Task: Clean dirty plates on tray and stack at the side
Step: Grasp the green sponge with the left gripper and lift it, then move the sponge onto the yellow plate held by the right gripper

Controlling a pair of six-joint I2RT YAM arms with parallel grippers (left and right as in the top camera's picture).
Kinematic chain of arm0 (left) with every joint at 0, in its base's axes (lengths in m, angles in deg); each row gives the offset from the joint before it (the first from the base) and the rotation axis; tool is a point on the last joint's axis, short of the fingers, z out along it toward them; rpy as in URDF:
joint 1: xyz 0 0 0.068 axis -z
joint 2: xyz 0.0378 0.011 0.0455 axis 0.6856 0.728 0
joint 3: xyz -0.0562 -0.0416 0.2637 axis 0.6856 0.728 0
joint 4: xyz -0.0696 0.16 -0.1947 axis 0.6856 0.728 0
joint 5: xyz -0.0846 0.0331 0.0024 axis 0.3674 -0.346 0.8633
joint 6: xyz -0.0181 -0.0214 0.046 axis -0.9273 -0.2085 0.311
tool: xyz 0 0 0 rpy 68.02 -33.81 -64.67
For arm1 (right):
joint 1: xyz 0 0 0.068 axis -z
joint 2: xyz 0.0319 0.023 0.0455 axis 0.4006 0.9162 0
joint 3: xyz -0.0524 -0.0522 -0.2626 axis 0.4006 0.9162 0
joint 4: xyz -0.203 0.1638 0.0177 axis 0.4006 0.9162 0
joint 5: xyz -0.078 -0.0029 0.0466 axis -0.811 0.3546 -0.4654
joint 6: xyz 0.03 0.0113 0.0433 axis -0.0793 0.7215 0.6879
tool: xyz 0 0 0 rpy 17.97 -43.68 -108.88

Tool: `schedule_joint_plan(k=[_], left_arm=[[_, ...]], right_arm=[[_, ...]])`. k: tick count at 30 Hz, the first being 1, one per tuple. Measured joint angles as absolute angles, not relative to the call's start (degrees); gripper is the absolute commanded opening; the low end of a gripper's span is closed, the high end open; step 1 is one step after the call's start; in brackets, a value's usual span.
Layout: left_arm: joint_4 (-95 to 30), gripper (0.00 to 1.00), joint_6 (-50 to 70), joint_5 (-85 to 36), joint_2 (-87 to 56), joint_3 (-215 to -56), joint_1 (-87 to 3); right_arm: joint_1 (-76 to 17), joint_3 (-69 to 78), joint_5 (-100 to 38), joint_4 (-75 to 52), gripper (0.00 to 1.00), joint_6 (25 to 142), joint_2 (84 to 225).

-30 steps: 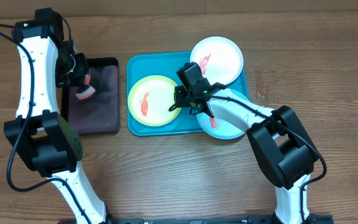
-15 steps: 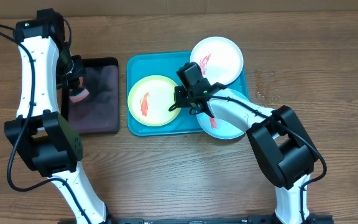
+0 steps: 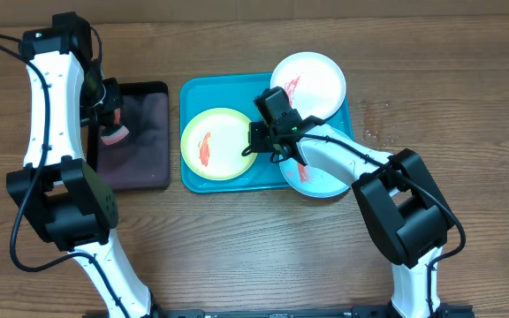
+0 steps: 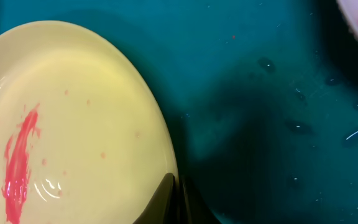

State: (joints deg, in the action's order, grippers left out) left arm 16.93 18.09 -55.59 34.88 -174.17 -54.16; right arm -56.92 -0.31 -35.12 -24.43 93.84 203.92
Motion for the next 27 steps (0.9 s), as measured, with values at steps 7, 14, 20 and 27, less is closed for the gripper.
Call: schedule_joint_plan(k=[7,14,20,27], left_arm=[[15.94,0.04,20.27,-53.6,34.88,-174.17,-53.22],[13.01,0.04,21.91,-50.43,34.88,-174.17,-47.47],[6.26,0.04,22.72,-50.41,34.88,-172.93,-39.53],[-2.0,0.04,23.73,-51.55,34.88,-161.76,-31.86]], right_arm=[[-56.89,-0.31,-34.53,-24.34,0.04,93.84,203.92],[-55.47,-0.31,-30.48,-24.34,0.04,93.84,203.92],[-53.79,-0.31,-27.84,-24.12,0.04,93.87,203.92],[-53.38,-0.31,-26.92,-23.86,0.04,93.87,203.92]])
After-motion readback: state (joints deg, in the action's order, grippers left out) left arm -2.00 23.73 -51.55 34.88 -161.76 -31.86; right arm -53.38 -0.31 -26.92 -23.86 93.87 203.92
